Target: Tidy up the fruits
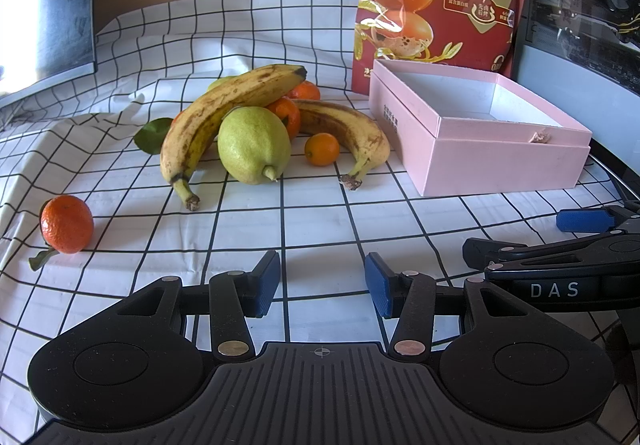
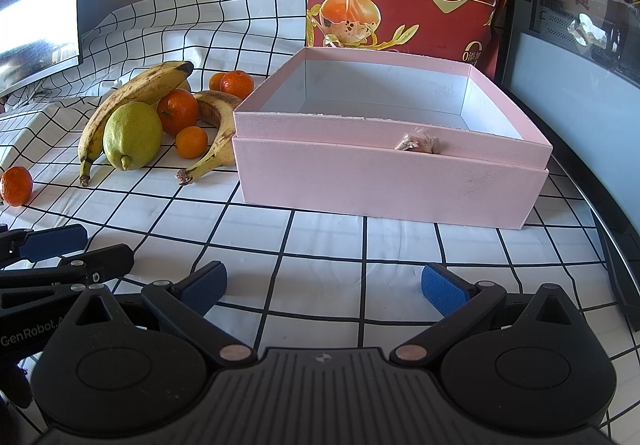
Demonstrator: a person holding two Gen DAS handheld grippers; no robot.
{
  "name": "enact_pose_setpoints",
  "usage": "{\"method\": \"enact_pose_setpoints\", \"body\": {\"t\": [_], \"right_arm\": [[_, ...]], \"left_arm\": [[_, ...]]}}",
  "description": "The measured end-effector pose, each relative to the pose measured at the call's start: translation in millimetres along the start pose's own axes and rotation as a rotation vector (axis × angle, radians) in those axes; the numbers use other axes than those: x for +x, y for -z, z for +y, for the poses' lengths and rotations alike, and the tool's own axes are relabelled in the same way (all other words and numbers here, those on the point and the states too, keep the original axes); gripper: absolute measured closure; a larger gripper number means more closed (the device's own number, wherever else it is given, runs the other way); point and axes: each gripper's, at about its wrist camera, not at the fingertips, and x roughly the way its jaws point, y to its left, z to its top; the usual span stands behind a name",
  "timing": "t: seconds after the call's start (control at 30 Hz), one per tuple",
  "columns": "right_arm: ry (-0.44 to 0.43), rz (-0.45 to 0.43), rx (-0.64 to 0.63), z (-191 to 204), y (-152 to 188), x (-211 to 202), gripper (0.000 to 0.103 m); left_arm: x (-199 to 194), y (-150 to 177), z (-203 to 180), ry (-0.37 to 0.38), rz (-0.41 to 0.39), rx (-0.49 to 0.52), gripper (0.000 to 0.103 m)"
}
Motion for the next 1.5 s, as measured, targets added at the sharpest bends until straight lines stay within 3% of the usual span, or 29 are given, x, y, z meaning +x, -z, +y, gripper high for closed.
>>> {"method": "enact_pose_setpoints", "body": {"t": [1.07, 1.2, 1.37, 1.5], "right_arm": [[-0.014, 0.005, -0.009, -1.2, 3.0, 0.9, 0.000], [-0.054, 0.068, -0.044, -2.7, -4.4, 3.0, 0.000], [-0.086, 0.129, -0.071, -5.7, -10.2, 5.8, 0.000], [-0.086, 0.137, -0.081, -6.0, -11.0, 6.9, 0.000]], "left_arm": [[-1.1, -1.6, 3.0, 0.001, 0.003, -0.017, 0.051], [-2.2, -6.7, 8.5, 0.029, 0.029, -0.047, 0.052], [0.1, -15.1, 31.6, 0.117, 0.094, -0.156, 0.053], [-0.1, -21.8, 39.3, 0.106, 0.165, -0.182, 0.067]]}}
